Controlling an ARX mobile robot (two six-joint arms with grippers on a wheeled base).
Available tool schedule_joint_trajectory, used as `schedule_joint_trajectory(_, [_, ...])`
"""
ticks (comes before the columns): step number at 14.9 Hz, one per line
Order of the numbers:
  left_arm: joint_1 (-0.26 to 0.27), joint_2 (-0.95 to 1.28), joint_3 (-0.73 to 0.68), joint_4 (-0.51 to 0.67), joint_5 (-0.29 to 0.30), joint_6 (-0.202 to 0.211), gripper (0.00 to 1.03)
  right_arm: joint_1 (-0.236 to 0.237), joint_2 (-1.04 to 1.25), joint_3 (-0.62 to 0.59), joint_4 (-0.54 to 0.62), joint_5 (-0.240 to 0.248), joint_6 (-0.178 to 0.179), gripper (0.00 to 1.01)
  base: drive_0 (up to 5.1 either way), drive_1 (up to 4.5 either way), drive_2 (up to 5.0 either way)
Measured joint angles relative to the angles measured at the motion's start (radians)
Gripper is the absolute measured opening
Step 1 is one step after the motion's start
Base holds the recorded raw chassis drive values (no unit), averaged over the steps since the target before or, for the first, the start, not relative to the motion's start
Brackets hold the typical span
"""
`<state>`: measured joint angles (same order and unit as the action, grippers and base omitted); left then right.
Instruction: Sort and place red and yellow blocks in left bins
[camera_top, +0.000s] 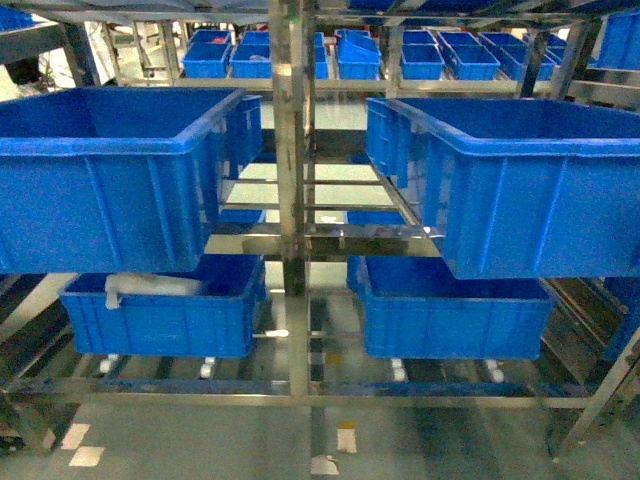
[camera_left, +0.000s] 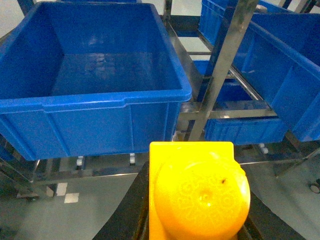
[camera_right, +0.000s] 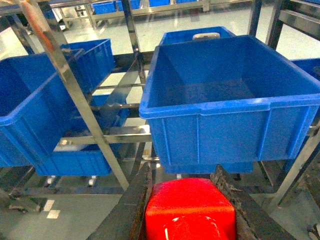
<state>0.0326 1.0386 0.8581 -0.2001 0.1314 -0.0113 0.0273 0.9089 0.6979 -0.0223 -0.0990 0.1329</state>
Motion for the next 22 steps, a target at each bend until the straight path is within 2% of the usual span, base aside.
schedule_joint_trajectory(3, [0.01,0.0,0.0,0.002,-0.008,0.0,0.27,0.011,-0.001,0.0,0.005,-0.007,-0.003,0.28,-5.0,2.41,2.4])
schedule_joint_trajectory(22, [0.0,0.0,0.0,-0.001,0.0,0.0,0.27,0.01,-0.001,-0.002,-0.001,-0.003,-0.003,0.28,-5.0,2.41,2.4])
